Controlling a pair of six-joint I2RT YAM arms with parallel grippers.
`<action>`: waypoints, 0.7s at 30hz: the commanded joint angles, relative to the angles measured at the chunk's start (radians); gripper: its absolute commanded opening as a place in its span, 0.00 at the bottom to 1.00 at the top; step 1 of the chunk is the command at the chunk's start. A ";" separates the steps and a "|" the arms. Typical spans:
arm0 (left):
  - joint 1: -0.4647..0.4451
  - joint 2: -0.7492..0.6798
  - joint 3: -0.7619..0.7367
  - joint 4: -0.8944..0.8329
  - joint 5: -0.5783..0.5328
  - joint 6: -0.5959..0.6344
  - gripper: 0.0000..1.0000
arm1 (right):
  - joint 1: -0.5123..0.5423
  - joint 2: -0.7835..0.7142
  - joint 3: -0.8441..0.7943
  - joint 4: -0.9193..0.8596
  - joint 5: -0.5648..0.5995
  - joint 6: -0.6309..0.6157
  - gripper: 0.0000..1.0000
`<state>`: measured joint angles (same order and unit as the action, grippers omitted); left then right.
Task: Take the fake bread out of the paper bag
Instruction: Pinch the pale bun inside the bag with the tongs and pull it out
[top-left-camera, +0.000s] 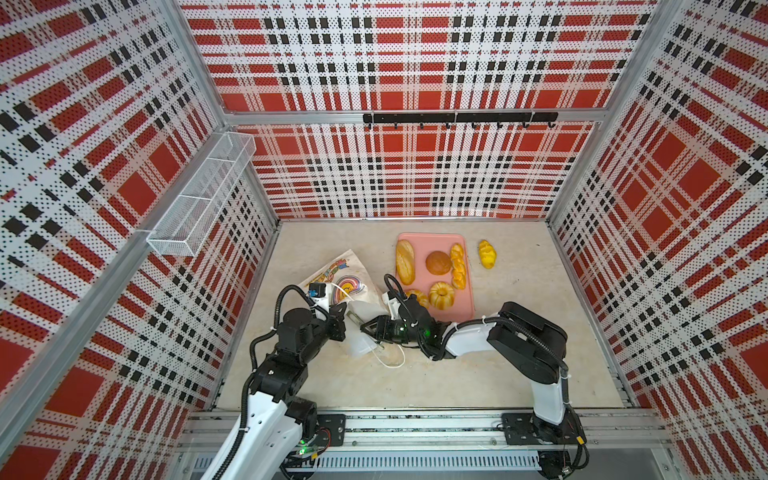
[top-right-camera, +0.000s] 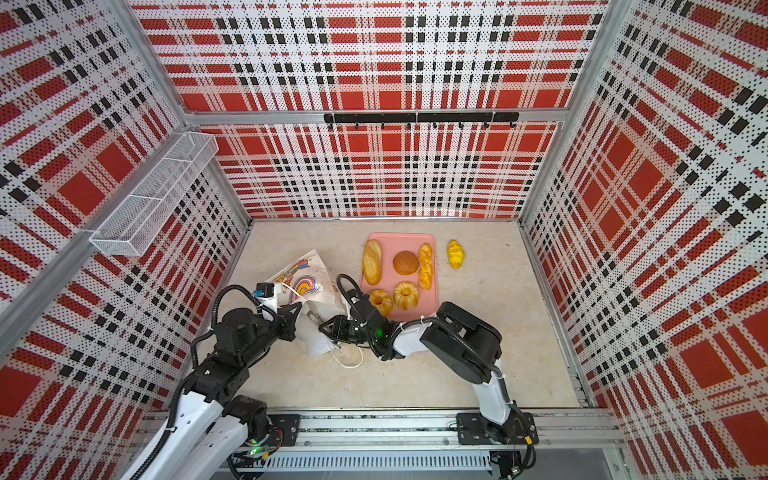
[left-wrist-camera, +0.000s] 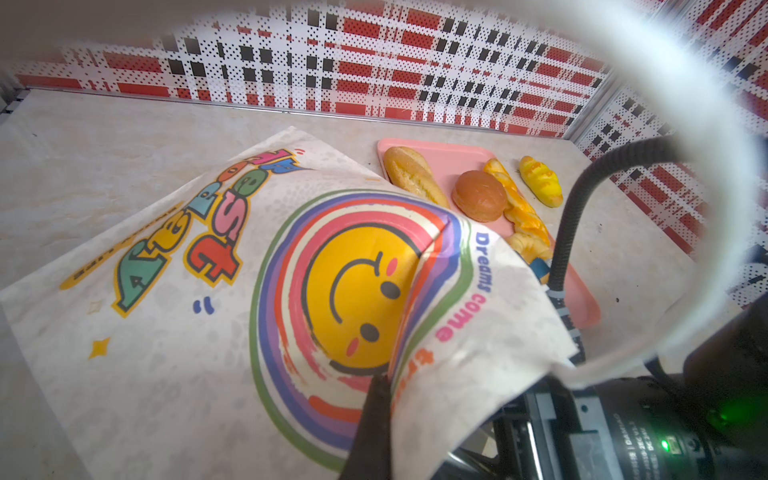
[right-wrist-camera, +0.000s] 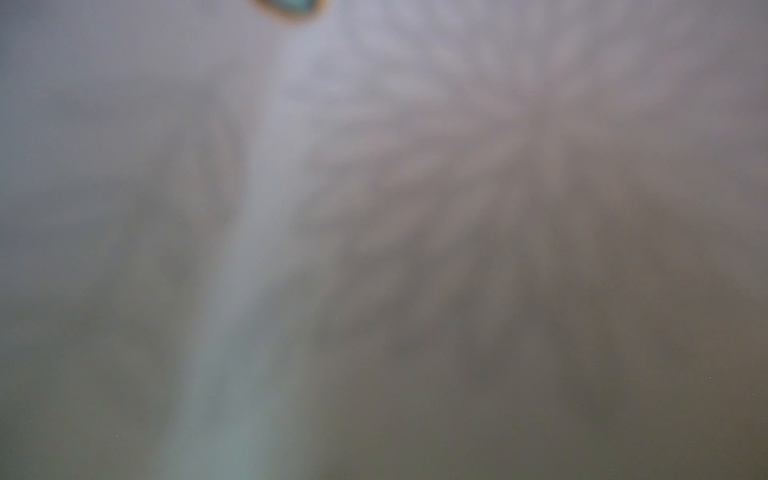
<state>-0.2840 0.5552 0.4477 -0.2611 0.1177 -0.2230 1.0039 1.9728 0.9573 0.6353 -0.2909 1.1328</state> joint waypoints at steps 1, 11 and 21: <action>-0.012 -0.004 0.014 0.029 -0.032 0.001 0.00 | 0.002 -0.052 0.036 0.036 -0.032 0.003 0.25; -0.046 0.004 0.033 -0.016 -0.181 -0.132 0.00 | 0.032 -0.232 0.044 -0.188 -0.010 -0.121 0.00; 0.009 0.151 0.164 -0.167 -0.263 -0.293 0.00 | 0.072 -0.500 0.058 -0.726 0.189 -0.420 0.00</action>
<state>-0.3073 0.6720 0.5632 -0.3481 -0.0917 -0.4316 1.0771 1.5246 0.9813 0.0631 -0.1913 0.8379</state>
